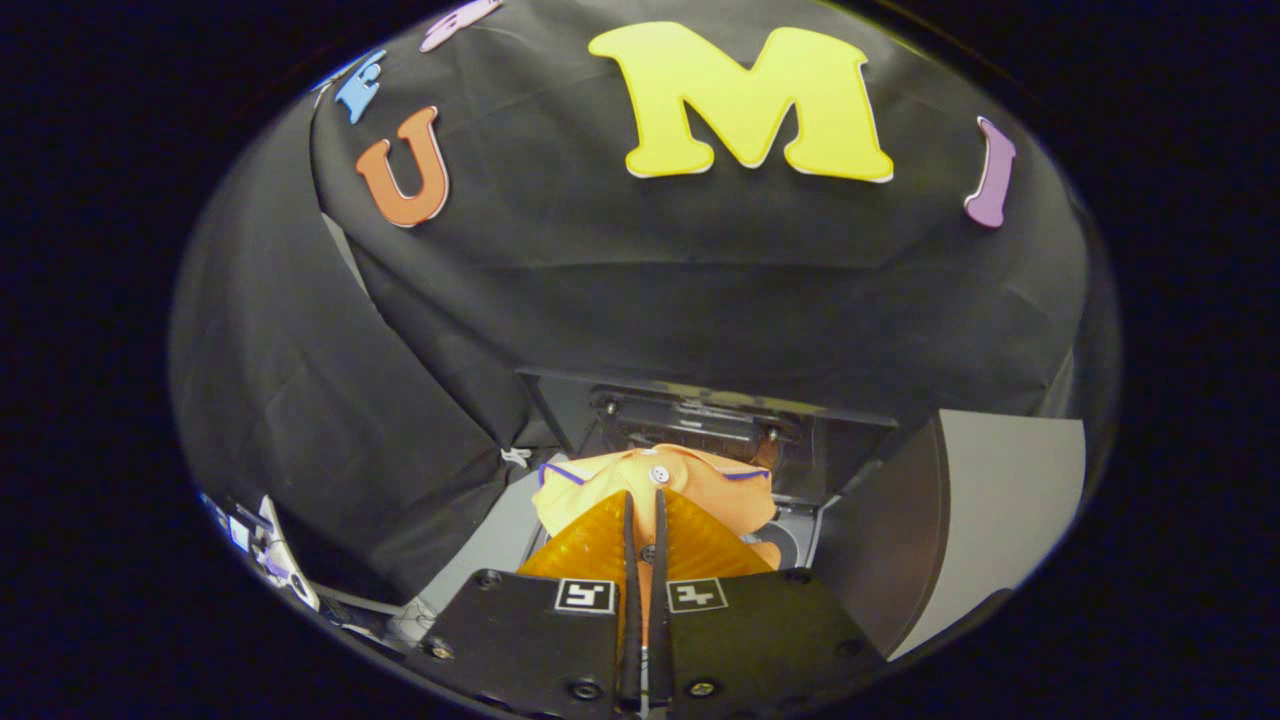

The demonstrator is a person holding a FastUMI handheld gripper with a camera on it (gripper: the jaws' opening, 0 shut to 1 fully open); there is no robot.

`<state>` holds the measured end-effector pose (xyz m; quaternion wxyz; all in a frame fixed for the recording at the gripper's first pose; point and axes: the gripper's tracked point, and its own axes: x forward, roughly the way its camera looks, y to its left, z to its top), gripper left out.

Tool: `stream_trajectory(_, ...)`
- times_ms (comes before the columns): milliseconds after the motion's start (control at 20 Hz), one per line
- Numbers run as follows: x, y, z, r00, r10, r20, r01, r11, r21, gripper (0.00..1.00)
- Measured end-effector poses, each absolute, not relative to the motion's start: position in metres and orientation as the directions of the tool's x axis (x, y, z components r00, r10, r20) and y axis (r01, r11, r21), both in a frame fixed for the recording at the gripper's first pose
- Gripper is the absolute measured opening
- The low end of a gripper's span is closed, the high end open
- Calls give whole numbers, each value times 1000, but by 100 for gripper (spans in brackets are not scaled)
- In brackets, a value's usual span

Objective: Put the clothes into the washing machine and then close the washing machine lid.

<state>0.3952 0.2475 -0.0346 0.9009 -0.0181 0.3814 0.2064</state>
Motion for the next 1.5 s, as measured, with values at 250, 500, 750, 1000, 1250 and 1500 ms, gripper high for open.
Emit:
stream_trajectory(250,398,250,-82,587,345,-732,-360,922,145,6)
stream_trajectory(500,404,244,-127,561,310,-767,-302,940,159,6)
stream_trajectory(750,405,236,-157,542,300,-785,-248,950,192,6)
stream_trajectory(1000,407,232,-166,535,295,-791,-236,952,195,6)
stream_trajectory(1250,400,233,-173,494,291,-819,-253,950,184,25)
stream_trajectory(1500,403,231,-171,516,279,-810,-257,952,164,98)
